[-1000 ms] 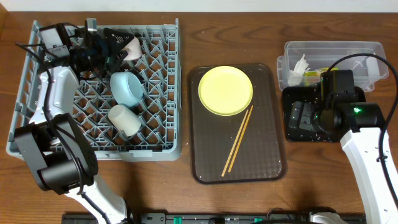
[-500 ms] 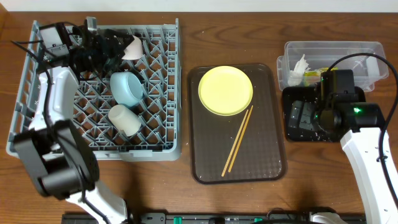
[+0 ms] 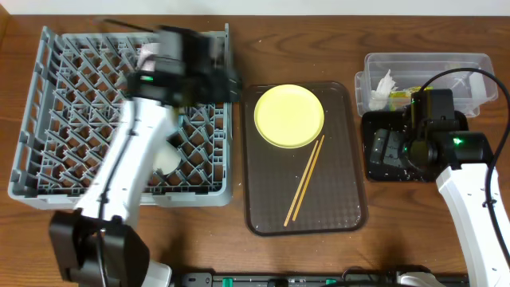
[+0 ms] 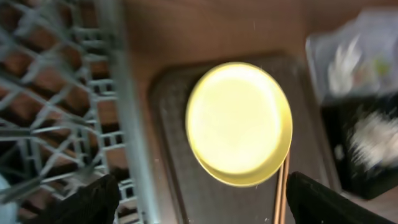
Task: Sort waste into correct bins and load items into the dishwasher rack
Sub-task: 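Reach the left gripper to the yellow plate and grasp its rim, then lift the yellow plate on edge and carry it over the rack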
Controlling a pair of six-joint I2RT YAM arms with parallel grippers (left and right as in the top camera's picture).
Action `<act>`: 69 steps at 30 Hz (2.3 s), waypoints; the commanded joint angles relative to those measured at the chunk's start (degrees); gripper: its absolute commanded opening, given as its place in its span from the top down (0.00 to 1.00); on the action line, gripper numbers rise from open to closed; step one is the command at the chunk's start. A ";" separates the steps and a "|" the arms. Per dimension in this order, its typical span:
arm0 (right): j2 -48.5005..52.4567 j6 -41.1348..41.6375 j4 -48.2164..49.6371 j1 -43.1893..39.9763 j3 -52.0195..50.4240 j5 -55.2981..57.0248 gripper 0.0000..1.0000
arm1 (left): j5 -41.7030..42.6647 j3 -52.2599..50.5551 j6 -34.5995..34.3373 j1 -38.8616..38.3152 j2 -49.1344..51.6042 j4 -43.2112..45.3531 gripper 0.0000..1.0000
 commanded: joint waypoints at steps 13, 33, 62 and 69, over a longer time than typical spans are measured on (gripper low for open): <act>-0.63 1.07 -2.16 -0.83 1.07 1.05 0.09 | -18.25 -1.49 14.80 -22.18 14.05 3.89 0.12; -0.61 1.07 -2.03 -0.81 1.07 1.03 0.08 | -18.03 -1.49 16.96 -24.83 25.90 6.60 0.50; -0.63 1.07 -1.99 -0.83 1.07 1.05 0.07 | -17.51 0.15 6.16 -20.17 -3.37 4.46 0.94; -0.63 1.07 -1.99 -0.83 1.07 1.03 0.07 | 9.40 0.13 0.33 -5.53 -7.48 3.32 0.94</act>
